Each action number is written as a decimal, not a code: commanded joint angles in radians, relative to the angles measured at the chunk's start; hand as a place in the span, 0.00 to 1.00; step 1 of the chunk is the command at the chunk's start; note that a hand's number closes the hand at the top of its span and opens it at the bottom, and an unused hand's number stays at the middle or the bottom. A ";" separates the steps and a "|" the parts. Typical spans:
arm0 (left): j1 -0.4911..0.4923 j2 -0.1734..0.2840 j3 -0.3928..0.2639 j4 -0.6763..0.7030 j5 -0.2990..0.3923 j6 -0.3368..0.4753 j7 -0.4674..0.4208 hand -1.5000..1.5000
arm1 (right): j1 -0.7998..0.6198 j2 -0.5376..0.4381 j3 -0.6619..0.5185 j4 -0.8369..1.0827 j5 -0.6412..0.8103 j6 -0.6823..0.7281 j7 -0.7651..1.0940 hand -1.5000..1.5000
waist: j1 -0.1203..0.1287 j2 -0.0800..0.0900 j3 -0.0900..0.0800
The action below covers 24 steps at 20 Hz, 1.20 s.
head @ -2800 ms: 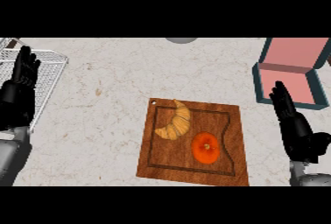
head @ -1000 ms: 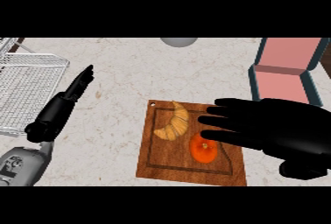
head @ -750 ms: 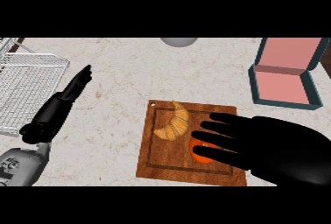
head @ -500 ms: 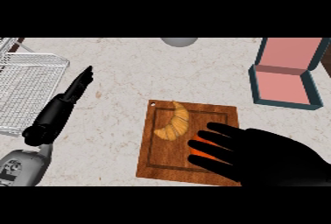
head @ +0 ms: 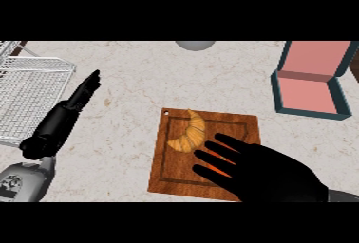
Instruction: Pick the squash from the cutting board and place it in the cardboard box
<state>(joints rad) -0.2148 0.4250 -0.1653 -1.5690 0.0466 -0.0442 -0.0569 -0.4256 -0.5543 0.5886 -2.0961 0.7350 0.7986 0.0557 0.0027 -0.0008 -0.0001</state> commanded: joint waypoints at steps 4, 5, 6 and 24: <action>-0.061 -0.048 0.039 0.055 -0.044 -0.035 0.035 0.50 | 0.016 0.101 0.062 0.078 0.167 -0.026 -0.026 0.00 | -0.002 0.001 0.000; -0.014 -0.039 0.068 0.086 -0.041 -0.050 -0.060 0.50 | 0.055 0.030 0.031 0.088 0.188 -0.087 -0.113 0.00 | -0.002 0.001 0.000; -0.021 -0.059 0.051 0.037 -0.047 -0.041 -0.007 0.50 | 0.010 0.131 0.079 0.101 0.207 -0.013 -0.016 0.00 | 0.001 0.000 0.000; -0.007 -0.113 0.126 0.023 -0.124 -0.123 0.006 0.50 | 0.103 0.196 0.042 0.304 0.442 -0.160 -0.235 0.00 | -0.002 0.000 0.000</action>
<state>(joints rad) -0.2185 0.3205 -0.0575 -1.5244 -0.0650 -0.1473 -0.0828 -0.3512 -0.3743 0.6417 -1.8026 1.1285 0.6482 -0.1535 0.0023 -0.0001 0.0000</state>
